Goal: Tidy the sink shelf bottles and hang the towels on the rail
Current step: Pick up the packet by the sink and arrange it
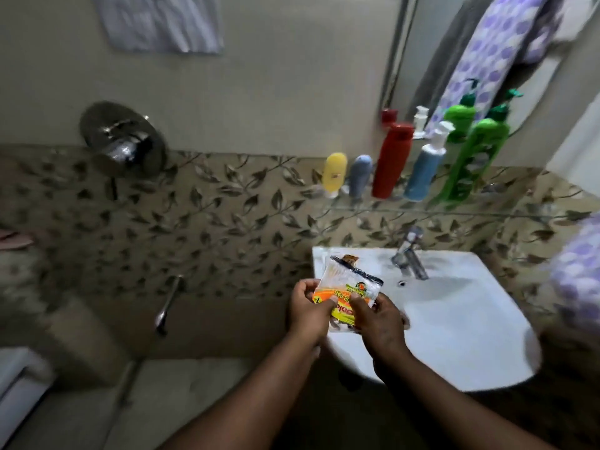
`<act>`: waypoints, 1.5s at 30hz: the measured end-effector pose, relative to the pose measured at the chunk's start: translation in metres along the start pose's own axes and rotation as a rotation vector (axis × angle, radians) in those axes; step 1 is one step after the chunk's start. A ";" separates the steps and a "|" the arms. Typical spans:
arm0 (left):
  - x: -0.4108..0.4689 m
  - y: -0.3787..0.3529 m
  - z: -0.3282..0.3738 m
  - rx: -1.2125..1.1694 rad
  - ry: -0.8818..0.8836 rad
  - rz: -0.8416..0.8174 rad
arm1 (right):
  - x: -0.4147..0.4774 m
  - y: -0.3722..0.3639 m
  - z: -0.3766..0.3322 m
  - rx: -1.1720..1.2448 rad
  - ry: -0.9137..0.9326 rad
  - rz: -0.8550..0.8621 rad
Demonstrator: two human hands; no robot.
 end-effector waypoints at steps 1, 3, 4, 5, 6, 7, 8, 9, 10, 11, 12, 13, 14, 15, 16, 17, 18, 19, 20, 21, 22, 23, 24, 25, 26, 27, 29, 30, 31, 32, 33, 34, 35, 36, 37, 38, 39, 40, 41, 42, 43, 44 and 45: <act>0.001 0.021 -0.006 -0.006 0.004 0.026 | -0.007 -0.017 0.008 -0.018 -0.012 -0.036; 0.003 0.057 -0.016 -0.010 0.008 0.079 | -0.018 -0.045 0.022 -0.057 -0.032 -0.100; 0.004 0.078 -0.023 -0.012 0.010 0.114 | -0.024 -0.061 0.030 -0.089 -0.038 -0.134; 0.006 0.096 -0.030 -0.010 0.010 0.144 | -0.029 -0.075 0.038 -0.113 -0.038 -0.162; 0.007 0.116 -0.038 -0.009 0.016 0.170 | -0.035 -0.090 0.047 -0.128 -0.036 -0.191; 0.007 0.133 -0.047 -0.008 0.026 0.191 | -0.041 -0.103 0.056 -0.144 -0.037 -0.215; 0.009 0.147 -0.056 -0.007 0.043 0.203 | -0.044 -0.112 0.065 -0.161 -0.044 -0.233; 0.011 0.162 -0.067 -0.009 0.066 0.226 | -0.049 -0.124 0.077 -0.175 -0.065 -0.264; 0.013 0.176 -0.078 -0.013 0.090 0.250 | -0.053 -0.134 0.088 -0.175 -0.084 -0.298; 0.015 0.189 -0.091 -0.025 0.115 0.278 | -0.058 -0.143 0.102 -0.170 -0.101 -0.333; 0.016 0.200 -0.105 -0.039 0.138 0.306 | -0.062 -0.151 0.116 -0.162 -0.118 -0.362; 0.017 0.209 -0.118 -0.050 0.164 0.328 | -0.066 -0.156 0.128 -0.152 -0.141 -0.383; 0.018 0.218 -0.134 -0.055 0.192 0.354 | -0.070 -0.162 0.144 -0.143 -0.173 -0.408; 0.020 0.226 -0.150 -0.051 0.219 0.374 | -0.073 -0.167 0.159 -0.133 -0.200 -0.430; 0.021 0.233 -0.166 -0.051 0.251 0.389 | -0.078 -0.171 0.175 -0.130 -0.222 -0.453; 0.021 0.239 -0.182 -0.063 0.282 0.400 | -0.082 -0.174 0.192 -0.136 -0.239 -0.469; 0.022 0.244 -0.196 -0.079 0.307 0.405 | -0.085 -0.176 0.207 -0.148 -0.252 -0.478; 0.024 0.249 -0.215 -0.088 0.326 0.415 | -0.090 -0.178 0.225 -0.168 -0.263 -0.492; 0.027 0.252 -0.231 -0.085 0.346 0.426 | -0.092 -0.179 0.242 -0.187 -0.264 -0.508; 0.030 0.254 -0.249 -0.085 0.371 0.436 | -0.095 -0.180 0.261 -0.201 -0.271 -0.526; 0.032 0.256 -0.266 -0.084 0.392 0.448 | -0.098 -0.181 0.280 -0.201 -0.288 -0.538; 0.035 0.258 -0.283 -0.072 0.407 0.462 | -0.101 -0.181 0.297 -0.196 -0.309 -0.546; 0.040 0.260 -0.303 -0.052 0.422 0.477 | -0.104 -0.182 0.318 -0.193 -0.335 -0.555; 0.045 0.262 -0.322 -0.035 0.439 0.492 | -0.106 -0.181 0.338 -0.194 -0.357 -0.561; 0.051 0.263 -0.342 -0.025 0.458 0.509 | -0.108 -0.180 0.359 -0.197 -0.377 -0.566; 0.057 0.265 -0.362 -0.015 0.472 0.525 | -0.109 -0.180 0.380 -0.206 -0.392 -0.566; 0.070 0.269 -0.398 0.020 0.494 0.545 | -0.109 -0.180 0.419 -0.241 -0.413 -0.571; 0.078 0.271 -0.415 0.032 0.498 0.553 | -0.109 -0.181 0.437 -0.257 -0.421 -0.574; 0.087 0.273 -0.434 0.042 0.499 0.558 | -0.109 -0.183 0.455 -0.271 -0.426 -0.579; 0.096 0.276 -0.451 0.058 0.504 0.567 | -0.108 -0.185 0.472 -0.291 -0.428 -0.585; 0.103 0.279 -0.465 0.075 0.516 0.576 | -0.107 -0.187 0.487 -0.309 -0.429 -0.591; 0.111 0.282 -0.483 0.081 0.522 0.577 | -0.105 -0.189 0.504 -0.319 -0.434 -0.594; 0.119 0.285 -0.499 0.065 0.512 0.580 | -0.103 -0.191 0.519 -0.319 -0.437 -0.599; 0.127 0.287 -0.514 0.050 0.508 0.581 | -0.101 -0.193 0.535 -0.327 -0.433 -0.603; 0.134 0.289 -0.529 0.038 0.503 0.581 | -0.099 -0.195 0.550 -0.342 -0.427 -0.604; 0.141 0.291 -0.538 0.037 0.507 0.573 | -0.097 -0.197 0.562 -0.341 -0.433 -0.598; 0.148 0.294 -0.550 0.046 0.508 0.571 | -0.095 -0.199 0.577 -0.333 -0.459 -0.583; 0.154 0.295 -0.558 0.070 0.501 0.567 | -0.094 -0.200 0.591 -0.324 -0.489 -0.565; 0.160 0.297 -0.566 0.087 0.489 0.566 | -0.092 -0.202 0.605 -0.321 -0.515 -0.548; 0.165 0.298 -0.574 0.098 0.488 0.571 | -0.091 -0.205 0.617 -0.316 -0.546 -0.539; 0.169 0.300 -0.581 0.103 0.477 0.582 | -0.090 -0.208 0.627 -0.289 -0.576 -0.525; 0.172 0.302 -0.587 0.106 0.478 0.593 | -0.090 -0.211 0.636 -0.243 -0.615 -0.507; 0.174 0.304 -0.596 0.092 0.467 0.605 | -0.091 -0.212 0.644 -0.213 -0.639 -0.483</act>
Point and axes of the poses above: each hand's wrist, its own x-axis towards the middle knuckle, its own y-axis out of the back of the hand, z = x × y, the point moved 3 cm from there along x, towards the middle knuckle, and after that the axes turned 7 degrees about y, right-handed, at the moved point
